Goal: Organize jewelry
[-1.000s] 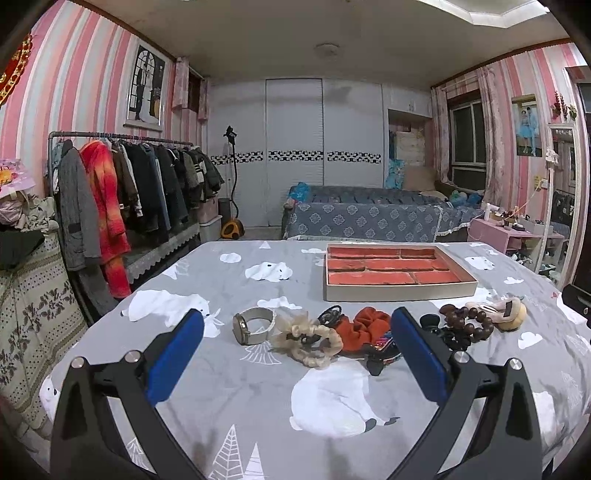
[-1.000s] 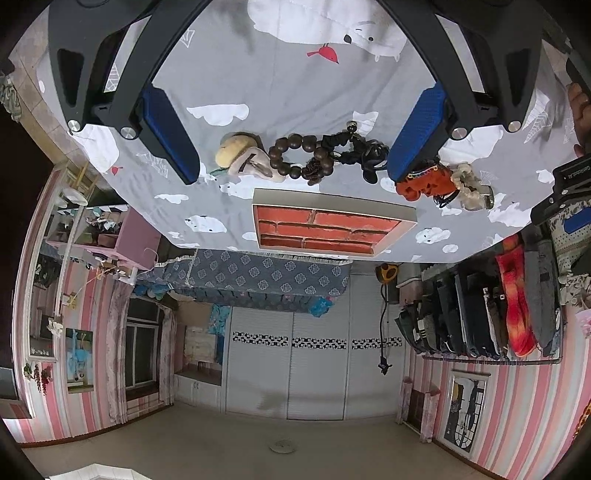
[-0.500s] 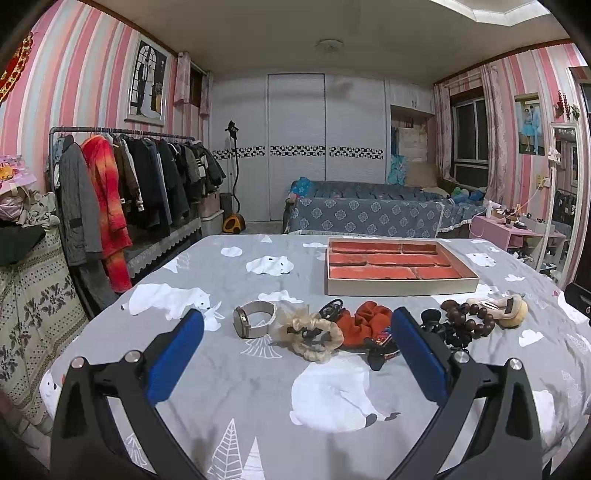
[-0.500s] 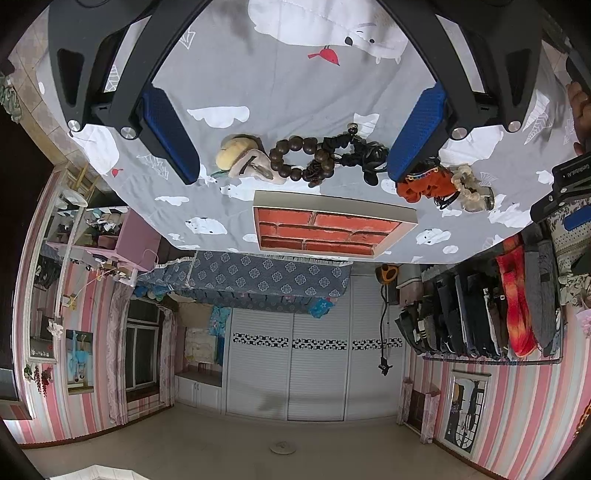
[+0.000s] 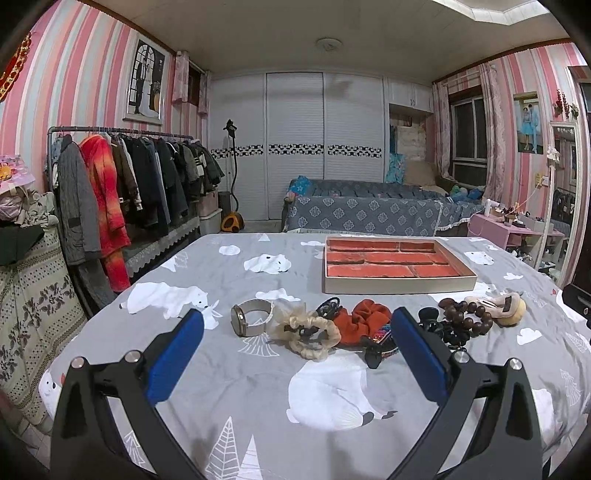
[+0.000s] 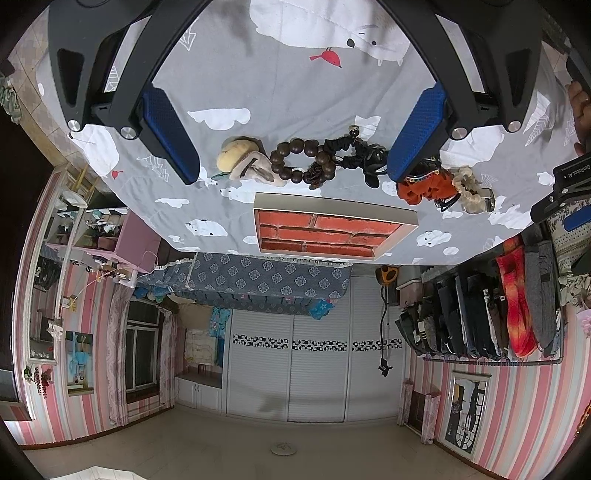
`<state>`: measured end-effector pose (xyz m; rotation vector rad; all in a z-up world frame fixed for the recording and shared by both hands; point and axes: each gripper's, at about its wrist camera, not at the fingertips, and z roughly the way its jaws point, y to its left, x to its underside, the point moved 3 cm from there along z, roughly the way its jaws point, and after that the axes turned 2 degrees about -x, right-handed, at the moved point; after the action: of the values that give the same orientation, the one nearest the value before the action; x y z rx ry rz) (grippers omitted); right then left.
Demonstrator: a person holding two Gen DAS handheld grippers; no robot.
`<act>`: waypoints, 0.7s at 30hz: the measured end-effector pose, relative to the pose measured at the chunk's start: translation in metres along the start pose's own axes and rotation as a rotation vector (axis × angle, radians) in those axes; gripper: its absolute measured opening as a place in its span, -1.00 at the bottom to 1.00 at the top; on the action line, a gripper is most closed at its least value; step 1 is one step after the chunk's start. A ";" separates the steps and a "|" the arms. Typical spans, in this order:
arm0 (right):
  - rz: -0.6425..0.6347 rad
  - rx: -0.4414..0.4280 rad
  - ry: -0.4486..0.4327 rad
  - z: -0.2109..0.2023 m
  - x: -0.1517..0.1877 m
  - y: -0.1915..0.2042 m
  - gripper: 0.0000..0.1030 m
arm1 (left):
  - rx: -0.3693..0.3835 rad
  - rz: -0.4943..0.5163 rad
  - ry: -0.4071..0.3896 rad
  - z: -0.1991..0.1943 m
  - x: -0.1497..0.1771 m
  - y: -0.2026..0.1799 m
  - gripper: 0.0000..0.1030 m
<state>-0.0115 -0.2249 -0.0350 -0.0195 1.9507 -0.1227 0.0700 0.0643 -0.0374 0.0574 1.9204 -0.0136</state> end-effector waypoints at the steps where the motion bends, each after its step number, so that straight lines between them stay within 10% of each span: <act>1: 0.000 0.000 0.000 -0.001 0.000 0.000 0.91 | 0.000 0.000 0.001 0.000 0.000 0.000 0.92; 21: -0.001 -0.010 0.021 0.007 0.005 0.000 0.92 | 0.002 -0.006 0.024 0.004 0.004 -0.003 0.92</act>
<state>-0.0074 -0.2259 -0.0424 -0.0254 1.9723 -0.1144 0.0720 0.0610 -0.0421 0.0527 1.9442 -0.0188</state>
